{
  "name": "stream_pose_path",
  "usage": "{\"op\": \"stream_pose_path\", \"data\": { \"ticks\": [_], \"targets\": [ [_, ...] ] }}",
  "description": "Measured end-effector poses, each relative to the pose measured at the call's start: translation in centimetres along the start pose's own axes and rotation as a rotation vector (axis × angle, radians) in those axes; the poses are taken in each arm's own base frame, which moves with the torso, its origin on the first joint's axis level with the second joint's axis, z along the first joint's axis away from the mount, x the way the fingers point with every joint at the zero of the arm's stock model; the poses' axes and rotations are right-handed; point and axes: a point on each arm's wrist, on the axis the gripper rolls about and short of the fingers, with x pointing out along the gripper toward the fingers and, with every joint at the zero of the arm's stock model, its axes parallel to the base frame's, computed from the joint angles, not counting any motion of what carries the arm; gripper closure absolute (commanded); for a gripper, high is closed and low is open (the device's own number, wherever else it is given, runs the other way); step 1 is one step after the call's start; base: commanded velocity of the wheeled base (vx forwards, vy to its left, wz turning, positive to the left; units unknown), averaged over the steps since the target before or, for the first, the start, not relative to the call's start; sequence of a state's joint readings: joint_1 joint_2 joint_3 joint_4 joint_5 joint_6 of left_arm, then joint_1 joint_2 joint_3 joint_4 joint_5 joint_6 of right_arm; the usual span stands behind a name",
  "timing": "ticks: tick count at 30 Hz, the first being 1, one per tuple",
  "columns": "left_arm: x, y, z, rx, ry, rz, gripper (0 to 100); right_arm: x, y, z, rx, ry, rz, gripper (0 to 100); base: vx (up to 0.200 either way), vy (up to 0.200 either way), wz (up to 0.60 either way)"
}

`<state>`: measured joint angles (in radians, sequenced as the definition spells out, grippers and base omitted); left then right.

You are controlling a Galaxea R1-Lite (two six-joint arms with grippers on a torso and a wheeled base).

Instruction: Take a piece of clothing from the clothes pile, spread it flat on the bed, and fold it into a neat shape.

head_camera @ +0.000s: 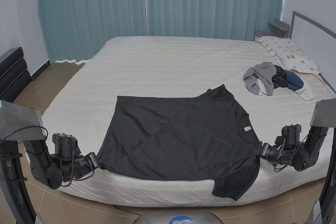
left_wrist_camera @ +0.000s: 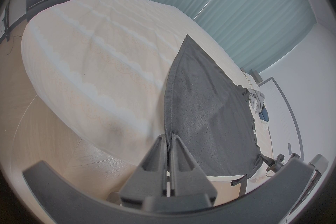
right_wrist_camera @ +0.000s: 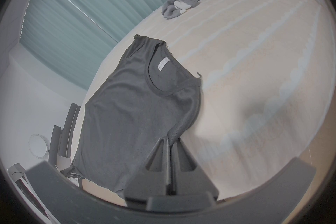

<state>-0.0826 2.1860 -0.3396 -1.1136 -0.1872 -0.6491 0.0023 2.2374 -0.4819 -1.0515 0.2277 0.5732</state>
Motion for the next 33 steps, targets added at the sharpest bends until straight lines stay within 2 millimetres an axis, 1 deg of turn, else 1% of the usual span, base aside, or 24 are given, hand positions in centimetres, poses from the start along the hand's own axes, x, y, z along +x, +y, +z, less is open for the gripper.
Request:
{"op": "stream_pose_path", "data": {
  "ticks": [3, 6, 15, 18, 19, 23, 27, 30, 33],
  "targets": [
    [0.0, 0.0, 0.0, -0.001, -0.002, -0.001, 100, 0.2, 0.3, 0.5, 0.002, -0.018, 0.011, 100, 0.000, 0.000, 0.00],
    [0.0, 0.0, 0.1, -0.001, -0.004, -0.002, 100, 0.7, 0.8, 1.4, -0.001, -0.051, 0.029, 100, 0.000, 0.000, 0.00],
    [0.1, 0.1, 0.0, -0.004, 0.001, 0.001, 100, 2.4, 2.7, 3.9, -0.014, -0.100, 0.061, 100, 0.000, 0.000, 0.00],
    [0.1, 0.1, -0.1, -0.005, 0.004, 0.001, 100, 3.0, 3.1, 4.4, -0.017, -0.110, 0.057, 100, 0.000, 0.000, 0.00],
    [0.1, 0.1, -0.1, -0.005, 0.004, 0.001, 100, 3.1, 3.1, 4.5, -0.017, -0.110, 0.051, 0, 0.000, 0.000, 0.00],
    [0.2, 0.1, -0.1, -0.005, 0.004, 0.002, 100, 4.1, 3.1, 4.6, -0.015, -0.110, 0.029, 0, 0.000, 0.000, 0.00],
    [0.2, 0.1, -0.1, -0.005, 0.005, 0.002, 100, 4.6, 2.5, 4.4, -0.007, -0.097, 0.012, 0, 0.000, 0.000, 0.00],
    [0.2, 0.1, -0.1, -0.005, 0.005, 0.002, 100, 4.4, 1.8, 4.6, 0.006, -0.098, -0.001, 0, 0.000, 0.000, 0.00],
    [0.2, 0.1, -0.1, -0.005, 0.005, 0.002, 100, 3.8, 1.2, 4.8, 0.016, -0.096, -0.006, 0, 0.000, 0.000, 0.00]
  ]
}}
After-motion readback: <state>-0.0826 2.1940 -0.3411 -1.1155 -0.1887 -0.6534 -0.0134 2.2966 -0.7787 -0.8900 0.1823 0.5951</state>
